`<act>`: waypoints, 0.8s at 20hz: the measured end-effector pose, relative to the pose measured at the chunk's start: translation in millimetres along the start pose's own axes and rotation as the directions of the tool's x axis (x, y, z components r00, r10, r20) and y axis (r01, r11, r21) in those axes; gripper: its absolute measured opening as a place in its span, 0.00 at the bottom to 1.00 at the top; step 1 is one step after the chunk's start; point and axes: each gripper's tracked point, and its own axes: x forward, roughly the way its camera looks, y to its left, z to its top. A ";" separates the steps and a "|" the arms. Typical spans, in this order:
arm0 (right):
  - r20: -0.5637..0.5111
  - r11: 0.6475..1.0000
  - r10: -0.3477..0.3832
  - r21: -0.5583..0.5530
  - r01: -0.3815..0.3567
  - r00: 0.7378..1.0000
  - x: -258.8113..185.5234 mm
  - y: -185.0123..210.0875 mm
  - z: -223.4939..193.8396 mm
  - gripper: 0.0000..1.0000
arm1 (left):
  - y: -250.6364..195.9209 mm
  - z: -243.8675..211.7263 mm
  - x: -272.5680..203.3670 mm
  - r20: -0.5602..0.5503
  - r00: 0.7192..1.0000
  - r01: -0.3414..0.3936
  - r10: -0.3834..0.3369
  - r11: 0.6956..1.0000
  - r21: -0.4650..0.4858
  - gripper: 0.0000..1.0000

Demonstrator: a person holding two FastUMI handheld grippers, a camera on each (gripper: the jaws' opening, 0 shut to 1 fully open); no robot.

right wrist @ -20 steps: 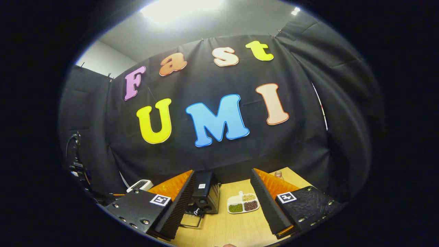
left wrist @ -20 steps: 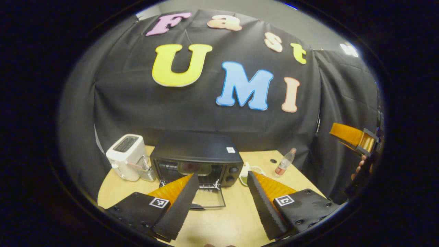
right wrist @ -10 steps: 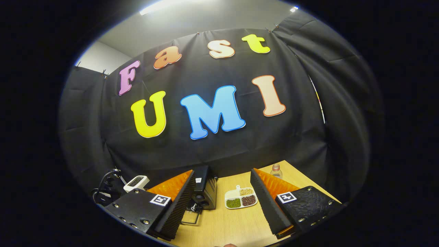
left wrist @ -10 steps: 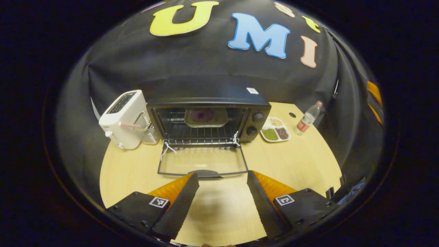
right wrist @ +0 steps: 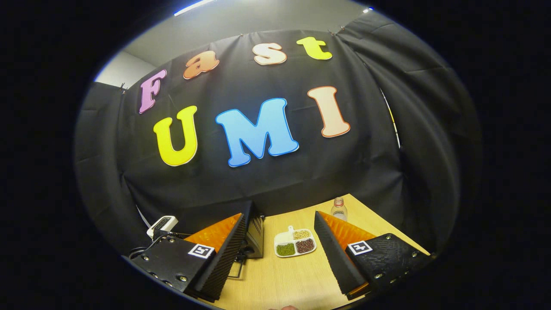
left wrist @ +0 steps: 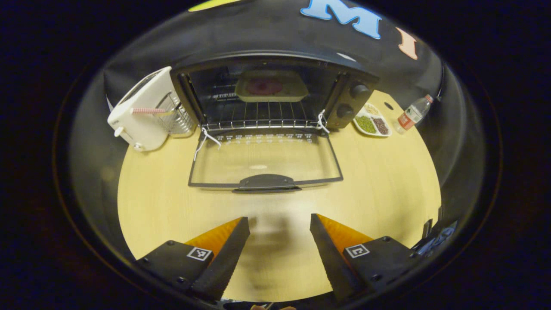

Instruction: Open the electric oven with the left hand, put the food in, and close the electric oven.

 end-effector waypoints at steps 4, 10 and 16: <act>-0.025 1.000 -0.011 -0.003 0.010 1.000 7.1 -1.2 -4.5 0.97 | 8.9 -2.0 26.1 -0.057 0.998 -0.012 0.011 1.000 -0.012 0.97; -0.035 1.000 -0.020 -0.014 0.019 0.999 14.0 0.5 -8.3 0.97 | 17.5 1.5 56.4 -0.099 0.995 -0.025 0.023 1.000 -0.017 0.97; -0.041 0.999 -0.044 -0.011 0.043 0.998 14.4 -8.3 -8.0 0.97 | 24.1 7.3 71.7 -0.112 0.993 -0.045 0.044 0.999 -0.002 0.97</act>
